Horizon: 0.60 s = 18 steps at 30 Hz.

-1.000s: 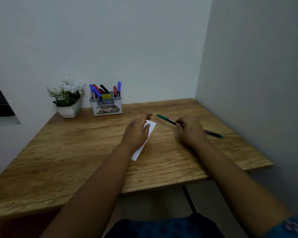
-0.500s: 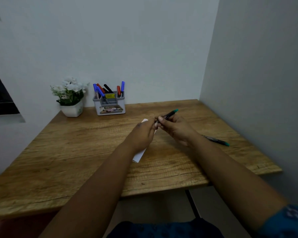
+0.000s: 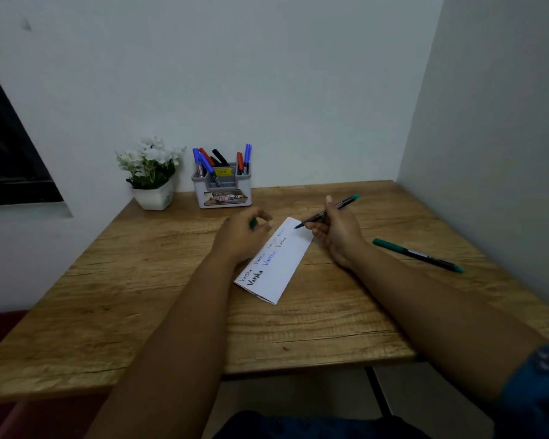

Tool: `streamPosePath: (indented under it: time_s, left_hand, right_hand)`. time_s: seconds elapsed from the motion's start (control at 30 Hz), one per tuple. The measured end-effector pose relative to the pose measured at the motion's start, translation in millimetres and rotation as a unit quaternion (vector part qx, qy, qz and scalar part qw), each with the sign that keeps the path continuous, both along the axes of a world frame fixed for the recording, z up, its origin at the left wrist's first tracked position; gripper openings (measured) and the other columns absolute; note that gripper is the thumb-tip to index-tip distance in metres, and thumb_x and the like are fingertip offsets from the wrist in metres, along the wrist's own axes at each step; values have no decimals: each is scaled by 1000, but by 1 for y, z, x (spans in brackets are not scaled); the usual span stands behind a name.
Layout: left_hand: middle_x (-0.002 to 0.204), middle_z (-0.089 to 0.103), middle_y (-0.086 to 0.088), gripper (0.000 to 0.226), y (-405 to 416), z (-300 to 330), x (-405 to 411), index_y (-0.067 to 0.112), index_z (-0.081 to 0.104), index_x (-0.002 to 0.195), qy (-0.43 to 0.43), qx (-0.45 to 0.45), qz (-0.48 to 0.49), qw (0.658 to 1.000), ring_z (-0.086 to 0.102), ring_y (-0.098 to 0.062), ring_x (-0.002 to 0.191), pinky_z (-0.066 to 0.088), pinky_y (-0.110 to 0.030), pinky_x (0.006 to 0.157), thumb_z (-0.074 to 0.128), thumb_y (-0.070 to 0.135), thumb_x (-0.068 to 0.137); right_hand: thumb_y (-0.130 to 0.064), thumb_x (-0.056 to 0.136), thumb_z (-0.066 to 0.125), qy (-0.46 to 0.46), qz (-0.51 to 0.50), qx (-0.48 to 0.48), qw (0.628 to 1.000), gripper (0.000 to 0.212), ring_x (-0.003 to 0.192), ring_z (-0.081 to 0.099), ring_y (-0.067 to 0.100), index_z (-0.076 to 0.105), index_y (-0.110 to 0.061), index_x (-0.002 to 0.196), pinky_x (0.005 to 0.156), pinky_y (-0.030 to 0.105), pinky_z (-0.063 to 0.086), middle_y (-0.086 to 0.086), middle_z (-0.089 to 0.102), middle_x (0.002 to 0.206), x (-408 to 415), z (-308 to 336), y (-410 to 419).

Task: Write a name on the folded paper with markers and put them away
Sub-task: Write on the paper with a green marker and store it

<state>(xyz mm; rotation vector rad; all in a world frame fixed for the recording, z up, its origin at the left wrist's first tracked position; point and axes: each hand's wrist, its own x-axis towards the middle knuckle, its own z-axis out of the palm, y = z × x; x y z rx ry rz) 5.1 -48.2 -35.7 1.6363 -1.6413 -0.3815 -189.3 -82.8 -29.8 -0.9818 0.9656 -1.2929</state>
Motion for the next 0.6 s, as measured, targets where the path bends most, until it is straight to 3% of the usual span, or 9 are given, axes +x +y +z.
streamPosePath:
  time_s: [0.13, 0.27, 0.37, 0.47, 0.6]
  left_hand:
    - [111, 64, 7, 30, -8, -5, 16, 41, 64, 114, -43, 100, -81, 991, 56, -11, 105, 49, -36, 89, 69, 40, 85]
    - [122, 60, 9, 33, -13, 2, 18, 45, 64, 115, -85, 163, -147, 972, 52, -13, 115, 44, -35, 98, 70, 36, 85]
    - [135, 51, 9, 39, -14, 11, 20, 45, 62, 120, -102, 227, -185, 951, 44, -15, 124, 36, -38, 107, 72, 39, 82]
    - [117, 58, 15, 39, -18, 11, 24, 49, 64, 111, -98, 243, -210, 942, 50, -13, 115, 39, -40, 106, 77, 44, 74]
    - [93, 59, 9, 42, -26, 19, 22, 47, 62, 110, -76, 294, -224, 926, 54, -13, 95, 43, -33, 84, 80, 40, 73]
  right_hand:
    - [-24, 83, 77, 131, 0, -55, 990, 43, 48, 57, 3, 48, -10, 111, 44, 17, 45, 4, 62, 73, 5, -1, -7]
    - [-17, 85, 75, 172, 26, -115, 978, 18, 47, 52, 9, 58, -16, 92, 48, 22, 45, 3, 58, 68, 8, 5, -17]
    - [-11, 89, 68, 190, 103, -118, 969, 16, 60, 59, 14, 69, 1, 99, 59, 22, 51, 10, 65, 76, 3, 10, -21]
    - [-6, 91, 63, 224, 191, -118, 948, 20, 74, 66, 17, 68, 11, 101, 71, 22, 56, 15, 71, 89, -3, 4, -24]
    - [3, 82, 69, 324, 248, -161, 899, 8, 86, 66, 12, 72, 0, 89, 78, 21, 54, 10, 71, 93, -8, 0, -28]
